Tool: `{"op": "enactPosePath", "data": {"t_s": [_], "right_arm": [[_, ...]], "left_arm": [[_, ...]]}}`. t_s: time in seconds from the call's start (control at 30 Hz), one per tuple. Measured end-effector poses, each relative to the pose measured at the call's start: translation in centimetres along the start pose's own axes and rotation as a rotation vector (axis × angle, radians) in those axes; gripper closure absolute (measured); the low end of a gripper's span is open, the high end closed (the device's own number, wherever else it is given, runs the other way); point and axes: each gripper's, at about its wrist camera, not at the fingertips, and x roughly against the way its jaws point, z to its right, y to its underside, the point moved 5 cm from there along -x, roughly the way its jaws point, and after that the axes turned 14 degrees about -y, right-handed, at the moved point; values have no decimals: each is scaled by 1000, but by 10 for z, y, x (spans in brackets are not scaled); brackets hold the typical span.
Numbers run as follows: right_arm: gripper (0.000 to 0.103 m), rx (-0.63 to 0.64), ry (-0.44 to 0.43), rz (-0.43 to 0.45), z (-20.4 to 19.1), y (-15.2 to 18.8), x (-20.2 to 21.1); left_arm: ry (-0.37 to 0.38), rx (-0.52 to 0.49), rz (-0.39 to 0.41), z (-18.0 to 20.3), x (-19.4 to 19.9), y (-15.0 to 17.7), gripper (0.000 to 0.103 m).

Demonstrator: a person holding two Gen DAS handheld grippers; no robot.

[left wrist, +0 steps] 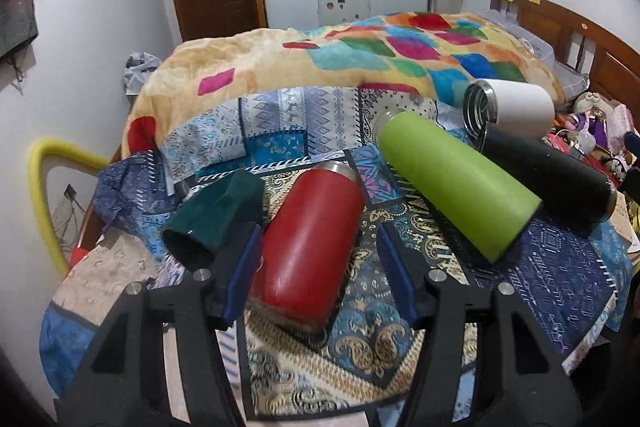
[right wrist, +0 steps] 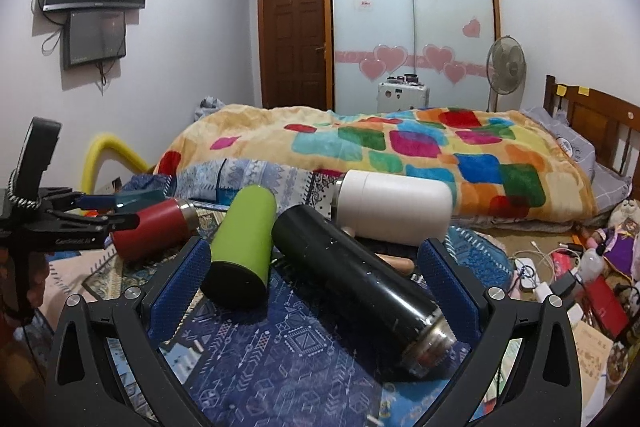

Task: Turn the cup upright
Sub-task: 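Move the left tool to the lying red thermos and close on it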

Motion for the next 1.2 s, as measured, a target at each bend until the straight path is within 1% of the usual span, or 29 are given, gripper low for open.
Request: {"op": "enactPosePath", "data": {"t_s": [0.17,0.27,0.47,0.53,0.57,0.6,0.63,0.7,0.73,0.8,0.87,0.97,1.03,1.13,1.2], "right_arm": [[0,-8,-24,-14,2,3,-13],[0,-20,-47,-24,3,5,-17],[0,-23,-62,-21,1,4,-19],[0,-26,-63,-18,1,3,-19],[0,-27,-64,-16,2,3,-19],[0,-29,-64,-14,3,2,-19],[0,-31,-65,-12,3,2,-19],[0,-37,-66,-8,5,2,-19],[0,-41,-68,-9,5,2,-19],[0,-45,-72,-14,6,3,-21],[0,-41,-69,-14,5,4,-21],[0,-39,-61,-13,6,5,-20],[0,-46,-66,-16,8,6,-20],[0,-51,-66,-23,7,8,-23],[0,-51,-65,-25,7,9,-22]], "left_arm": [[2,-37,-33,5,-19,-3,44],[-2,-29,-47,3,-26,-5,44],[31,-31,-68,4,-27,-7,44],[79,-20,-78,5,-22,-8,44],[132,-8,-88,5,-17,-9,44],[167,1,-93,6,-13,-10,44],[178,3,-91,7,-10,-11,44],[104,-29,-65,8,-10,-14,43],[89,-41,-72,9,-14,-14,42],[150,-36,-115,13,-22,-11,37],[184,-38,-131,19,-23,-8,36],[194,-75,-136,33,-25,-4,36],[194,-99,-156,42,-29,-1,36],[186,-109,-186,50,-37,4,37],[178,-104,-182,51,-39,6,37]]}}
